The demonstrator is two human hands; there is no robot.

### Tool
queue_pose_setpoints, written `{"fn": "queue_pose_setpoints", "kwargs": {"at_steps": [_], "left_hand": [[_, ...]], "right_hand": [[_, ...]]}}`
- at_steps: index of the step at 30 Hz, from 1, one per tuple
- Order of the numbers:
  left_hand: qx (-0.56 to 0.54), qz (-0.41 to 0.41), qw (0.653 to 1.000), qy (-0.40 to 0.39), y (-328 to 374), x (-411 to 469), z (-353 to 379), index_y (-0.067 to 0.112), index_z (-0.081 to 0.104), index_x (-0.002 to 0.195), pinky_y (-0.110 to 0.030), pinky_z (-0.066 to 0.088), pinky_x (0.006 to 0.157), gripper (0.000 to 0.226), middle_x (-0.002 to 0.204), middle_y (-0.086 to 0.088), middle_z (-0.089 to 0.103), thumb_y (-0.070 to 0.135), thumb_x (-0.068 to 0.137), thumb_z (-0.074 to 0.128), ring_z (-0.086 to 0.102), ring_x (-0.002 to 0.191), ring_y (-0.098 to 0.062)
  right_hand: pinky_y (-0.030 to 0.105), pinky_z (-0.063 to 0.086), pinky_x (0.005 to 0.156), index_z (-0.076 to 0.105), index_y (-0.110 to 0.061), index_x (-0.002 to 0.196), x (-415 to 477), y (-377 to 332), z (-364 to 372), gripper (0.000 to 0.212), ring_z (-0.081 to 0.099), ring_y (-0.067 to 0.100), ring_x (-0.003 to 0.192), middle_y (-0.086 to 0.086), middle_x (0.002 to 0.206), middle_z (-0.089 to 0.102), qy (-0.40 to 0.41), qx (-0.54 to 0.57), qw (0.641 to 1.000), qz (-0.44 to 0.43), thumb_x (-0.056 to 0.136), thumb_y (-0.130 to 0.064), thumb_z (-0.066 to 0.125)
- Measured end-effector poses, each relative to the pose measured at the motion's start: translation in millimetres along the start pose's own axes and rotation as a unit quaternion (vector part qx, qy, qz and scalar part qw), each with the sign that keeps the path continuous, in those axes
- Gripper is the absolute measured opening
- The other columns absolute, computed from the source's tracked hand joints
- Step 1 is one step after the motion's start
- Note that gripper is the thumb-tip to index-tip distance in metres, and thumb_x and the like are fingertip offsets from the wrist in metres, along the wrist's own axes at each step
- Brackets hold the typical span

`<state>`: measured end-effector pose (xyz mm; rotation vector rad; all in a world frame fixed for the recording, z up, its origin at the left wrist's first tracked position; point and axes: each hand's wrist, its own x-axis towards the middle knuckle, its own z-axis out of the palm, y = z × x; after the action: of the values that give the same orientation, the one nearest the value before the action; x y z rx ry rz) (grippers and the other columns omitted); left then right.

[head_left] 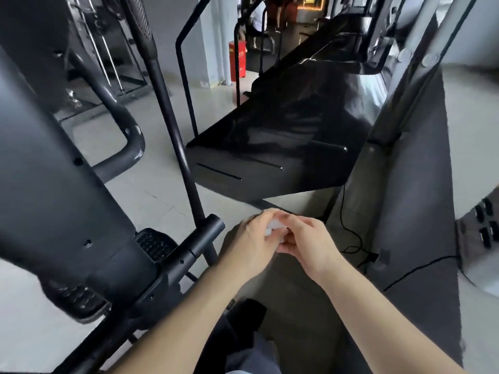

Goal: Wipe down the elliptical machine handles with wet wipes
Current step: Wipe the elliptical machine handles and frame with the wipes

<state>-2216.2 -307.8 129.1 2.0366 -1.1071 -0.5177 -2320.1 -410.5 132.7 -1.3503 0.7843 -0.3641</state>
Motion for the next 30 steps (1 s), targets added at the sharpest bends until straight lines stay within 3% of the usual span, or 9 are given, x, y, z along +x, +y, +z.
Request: {"fn": "queue_pose_setpoints", "kwargs": {"at_steps": [2,5,8,12,17,20,24,27,30], "left_hand": [[-0.014,-0.025,0.999,0.042,-9,34,-7,0.047,0.055,0.128,-0.039,0.055,0.094,0.031,0.126,0.021,0.068,0.052,0.098,0.054,0.065,0.117,-0.006],[-0.011,-0.067,0.994,0.091,-19,82,-25,0.040,0.062,0.126,-0.037,0.056,0.091,0.036,0.120,0.017,0.071,0.059,0.098,0.049,0.066,0.113,-0.007],[0.012,-0.111,0.984,0.135,-23,114,-52,0.032,0.065,0.109,-0.039,0.056,0.076,0.033,0.096,0.009,0.072,0.058,0.100,0.047,0.068,0.091,-0.017],[0.012,-0.158,0.966,0.206,-27,136,-85,0.029,0.060,0.088,-0.046,0.054,0.064,0.033,0.070,0.005,0.062,0.058,0.099,0.047,0.060,0.065,-0.017],[0.006,-0.212,0.931,0.297,-33,148,-117,0.033,0.066,0.114,-0.038,0.057,0.073,0.022,0.088,0.009,0.071,0.045,0.100,0.054,0.066,0.081,-0.012],[0.026,-0.245,0.906,0.344,-36,154,-133,0.032,0.066,0.115,-0.036,0.057,0.074,0.021,0.090,0.009,0.072,0.038,0.099,0.053,0.067,0.083,-0.011],[0.067,-0.307,0.852,0.419,-30,162,-149,0.017,0.067,0.098,-0.041,0.055,0.071,0.019,0.081,0.000,0.070,0.028,0.098,0.051,0.066,0.077,-0.022],[0.095,-0.352,0.800,0.477,-11,165,-155,0.022,0.063,0.088,-0.038,0.052,0.068,0.018,0.078,0.001,0.068,0.033,0.101,0.057,0.063,0.073,-0.019],[0.088,-0.388,0.736,0.547,9,165,-153,0.026,0.055,0.080,-0.039,0.052,0.064,0.025,0.074,0.002,0.067,0.041,0.100,0.058,0.063,0.069,-0.021]], "right_hand": [[0.043,0.062,0.082,0.080,-0.004,0.102,40,-17,4,0.037,0.073,0.037,0.100,0.021,0.102,0.078,-0.033,0.007,0.999,0.005,0.107,-0.024,0.048],[0.032,0.058,0.068,0.077,-0.001,0.107,96,-49,15,0.040,0.075,0.029,0.089,0.020,0.099,0.078,-0.073,0.002,0.997,0.018,0.109,-0.024,0.044],[0.032,0.056,0.064,0.070,0.004,0.114,141,-78,31,0.040,0.073,0.027,0.080,0.021,0.098,0.078,-0.125,-0.008,0.992,0.023,0.109,-0.025,0.042],[0.035,0.056,0.061,0.068,0.004,0.106,183,-110,58,0.045,0.073,0.032,0.078,0.023,0.095,0.077,-0.183,0.014,0.983,0.012,0.112,-0.028,0.037],[0.037,0.057,0.054,0.052,-0.002,0.117,225,-134,102,0.038,0.074,0.038,0.072,0.023,0.096,0.077,-0.257,0.018,0.966,0.007,0.114,-0.034,0.031],[0.037,0.058,0.053,0.050,-0.004,0.116,246,-144,123,0.041,0.072,0.037,0.067,0.017,0.098,0.078,-0.300,-0.036,0.952,-0.040,0.113,-0.041,0.033],[0.037,0.056,0.049,0.052,-0.003,0.106,275,-164,152,0.033,0.072,0.032,0.065,0.016,0.096,0.076,-0.376,-0.107,0.913,-0.119,0.113,-0.032,0.038],[0.027,0.051,0.052,0.056,-0.010,0.082,299,-181,172,0.030,0.070,0.021,0.057,0.008,0.077,0.071,-0.443,-0.145,0.864,-0.189,0.109,-0.018,0.047],[0.037,0.053,0.064,0.056,0.000,0.079,313,-191,192,0.029,0.075,0.022,0.069,0.015,0.080,0.064,-0.515,-0.176,0.800,-0.252,0.104,-0.014,0.053]]}}
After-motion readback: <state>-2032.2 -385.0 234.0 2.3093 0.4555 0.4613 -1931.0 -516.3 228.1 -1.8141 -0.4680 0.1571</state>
